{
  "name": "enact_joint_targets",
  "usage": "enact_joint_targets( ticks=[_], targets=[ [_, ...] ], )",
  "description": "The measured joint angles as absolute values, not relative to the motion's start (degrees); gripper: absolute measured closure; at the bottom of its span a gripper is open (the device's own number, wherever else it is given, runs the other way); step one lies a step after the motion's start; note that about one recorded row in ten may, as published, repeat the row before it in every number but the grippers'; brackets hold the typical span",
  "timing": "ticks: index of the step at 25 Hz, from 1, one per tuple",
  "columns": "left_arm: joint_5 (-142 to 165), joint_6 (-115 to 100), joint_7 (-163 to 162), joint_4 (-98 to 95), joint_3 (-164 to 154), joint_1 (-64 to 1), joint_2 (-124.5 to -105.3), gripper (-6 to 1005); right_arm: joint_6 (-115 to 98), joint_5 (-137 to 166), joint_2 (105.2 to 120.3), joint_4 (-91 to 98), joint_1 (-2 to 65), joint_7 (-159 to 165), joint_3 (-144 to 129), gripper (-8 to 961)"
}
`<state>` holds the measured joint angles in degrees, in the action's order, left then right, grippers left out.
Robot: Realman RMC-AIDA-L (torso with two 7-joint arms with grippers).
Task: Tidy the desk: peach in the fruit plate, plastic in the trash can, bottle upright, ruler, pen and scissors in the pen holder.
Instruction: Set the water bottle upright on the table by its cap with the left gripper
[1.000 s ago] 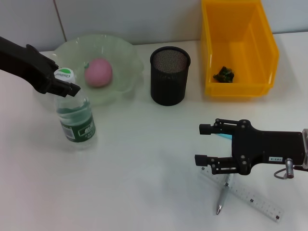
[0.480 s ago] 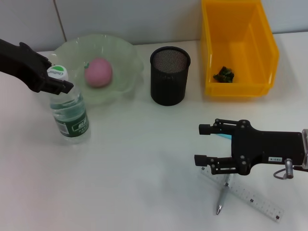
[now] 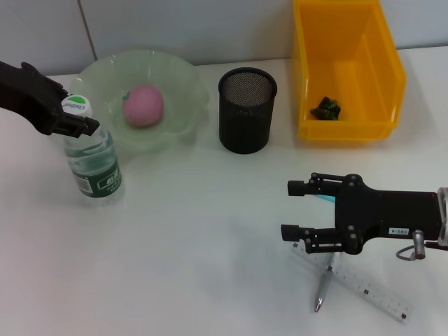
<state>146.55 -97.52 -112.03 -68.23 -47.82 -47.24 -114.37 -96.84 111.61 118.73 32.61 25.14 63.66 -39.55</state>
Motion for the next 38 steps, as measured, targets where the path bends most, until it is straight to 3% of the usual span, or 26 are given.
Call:
enact_joint_targets(
  ticks=[38],
  targets=[
    [147.46, -95.6, -112.63, -68.09, -48.2, -47.06, -114.88, 411, -97.21, 111.62, 118.83, 32.61, 25.39, 64.16, -39.55, 166]
  ],
)
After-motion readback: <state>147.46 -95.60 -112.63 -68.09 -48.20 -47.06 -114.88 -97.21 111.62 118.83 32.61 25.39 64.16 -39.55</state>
